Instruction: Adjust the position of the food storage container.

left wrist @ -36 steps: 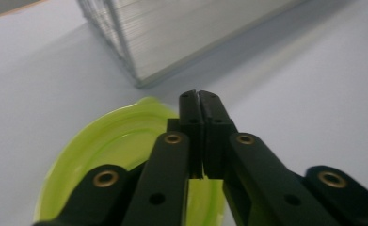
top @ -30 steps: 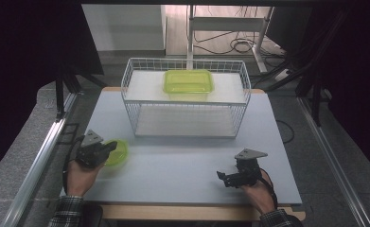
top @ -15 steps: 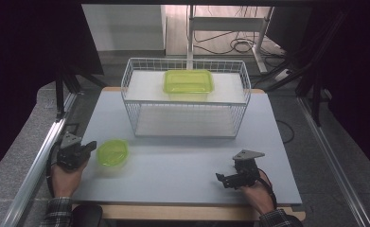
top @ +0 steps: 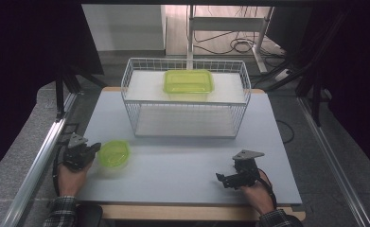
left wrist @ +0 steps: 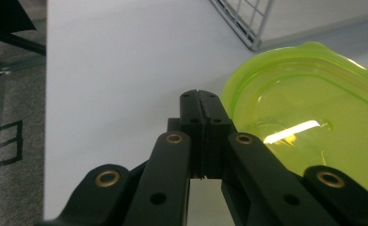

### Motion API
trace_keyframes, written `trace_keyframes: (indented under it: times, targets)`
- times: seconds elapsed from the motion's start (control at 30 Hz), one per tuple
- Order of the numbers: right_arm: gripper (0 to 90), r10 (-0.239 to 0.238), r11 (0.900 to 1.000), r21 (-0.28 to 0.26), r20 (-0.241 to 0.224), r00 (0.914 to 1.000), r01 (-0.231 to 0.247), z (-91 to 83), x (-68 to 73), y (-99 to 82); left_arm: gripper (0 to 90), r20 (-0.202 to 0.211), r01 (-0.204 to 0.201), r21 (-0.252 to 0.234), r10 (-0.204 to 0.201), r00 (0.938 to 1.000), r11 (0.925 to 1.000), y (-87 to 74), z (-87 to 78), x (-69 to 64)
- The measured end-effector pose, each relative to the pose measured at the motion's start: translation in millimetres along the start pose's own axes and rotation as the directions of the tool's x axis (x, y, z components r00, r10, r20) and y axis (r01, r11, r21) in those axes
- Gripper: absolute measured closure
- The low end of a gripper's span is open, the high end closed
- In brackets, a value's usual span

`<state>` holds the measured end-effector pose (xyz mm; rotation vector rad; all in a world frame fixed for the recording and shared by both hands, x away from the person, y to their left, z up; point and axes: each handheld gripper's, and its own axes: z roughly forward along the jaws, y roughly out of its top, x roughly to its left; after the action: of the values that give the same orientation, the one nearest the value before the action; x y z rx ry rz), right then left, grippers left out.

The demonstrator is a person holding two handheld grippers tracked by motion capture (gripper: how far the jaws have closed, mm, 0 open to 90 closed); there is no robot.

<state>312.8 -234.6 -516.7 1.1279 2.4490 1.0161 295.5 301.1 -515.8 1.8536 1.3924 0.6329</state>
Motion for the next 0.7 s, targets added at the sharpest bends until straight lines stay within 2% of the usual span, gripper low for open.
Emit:
trace_keyframes:
  times: [0.23,0.4,0.7]
  targets:
    - [3.1,0.0,1.0,0.003,0.001,1.0,0.0,-0.1,0.2,-0.1,90.0,0.033,-0.044,0.009,0.043,0.9985,0.999,3.5,3.3,-21.7]
    - [3.1,-0.002,1.0,0.008,0.003,1.0,0.002,0.0,0.7,0.0,90.0,0.062,-0.078,0.017,0.076,0.9951,0.9968,6.9,5.3,-41.6]
    - [3.1,-0.004,0.9999,0.013,-0.001,1.0,0.004,1.3,1.4,-0.5,90.0,0.122,-0.144,0.031,0.139,0.9828,0.9891,13.8,9.4,-76.2]
